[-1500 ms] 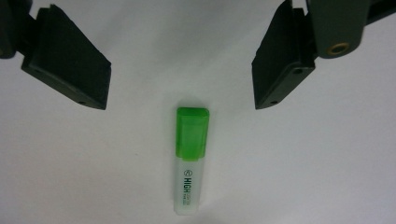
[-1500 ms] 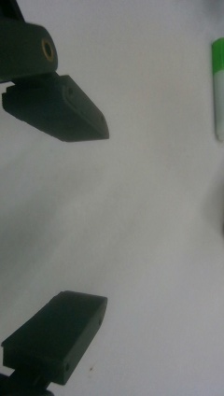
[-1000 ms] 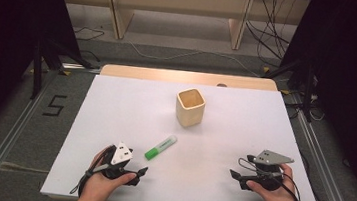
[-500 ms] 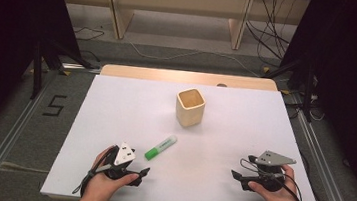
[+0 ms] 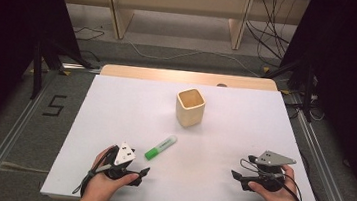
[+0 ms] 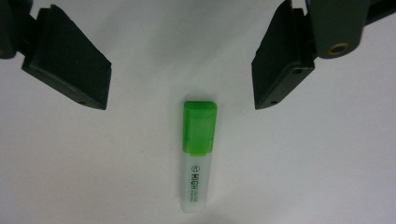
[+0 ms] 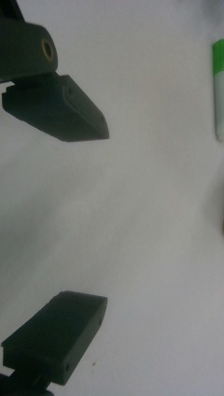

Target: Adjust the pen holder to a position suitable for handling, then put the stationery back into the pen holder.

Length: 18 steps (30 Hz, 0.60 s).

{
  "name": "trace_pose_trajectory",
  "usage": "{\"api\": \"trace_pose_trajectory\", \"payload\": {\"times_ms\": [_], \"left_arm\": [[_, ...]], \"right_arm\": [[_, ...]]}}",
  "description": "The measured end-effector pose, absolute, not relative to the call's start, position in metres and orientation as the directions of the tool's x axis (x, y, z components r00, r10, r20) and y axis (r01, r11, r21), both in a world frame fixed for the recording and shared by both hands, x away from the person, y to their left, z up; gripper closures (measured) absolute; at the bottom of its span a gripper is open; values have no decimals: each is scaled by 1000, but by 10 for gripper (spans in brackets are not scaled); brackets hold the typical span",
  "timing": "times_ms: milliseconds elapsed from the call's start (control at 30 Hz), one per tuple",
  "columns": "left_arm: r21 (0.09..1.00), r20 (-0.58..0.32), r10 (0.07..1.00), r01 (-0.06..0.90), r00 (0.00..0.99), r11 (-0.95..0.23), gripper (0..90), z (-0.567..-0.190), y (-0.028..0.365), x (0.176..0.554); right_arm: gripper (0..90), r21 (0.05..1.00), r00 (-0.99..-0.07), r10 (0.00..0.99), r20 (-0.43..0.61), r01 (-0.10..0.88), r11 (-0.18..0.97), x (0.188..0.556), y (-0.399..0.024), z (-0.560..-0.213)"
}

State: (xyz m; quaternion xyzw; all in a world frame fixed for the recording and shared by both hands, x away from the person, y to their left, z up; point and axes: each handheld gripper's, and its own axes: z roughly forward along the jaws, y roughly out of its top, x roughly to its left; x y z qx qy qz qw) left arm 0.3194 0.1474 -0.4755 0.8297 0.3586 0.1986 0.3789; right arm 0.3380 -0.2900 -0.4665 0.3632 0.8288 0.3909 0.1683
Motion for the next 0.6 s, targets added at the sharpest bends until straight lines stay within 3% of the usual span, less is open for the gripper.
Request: {"api": "trace_pose_trajectory", "payload": {"times_ms": [600], "left_arm": [[784, 29, 759, 456, 651, -421, 224, -477, 150, 322]], "right_arm": [[169, 772, -670, 742, 7, 475, 422, 340, -290, -466]]}}
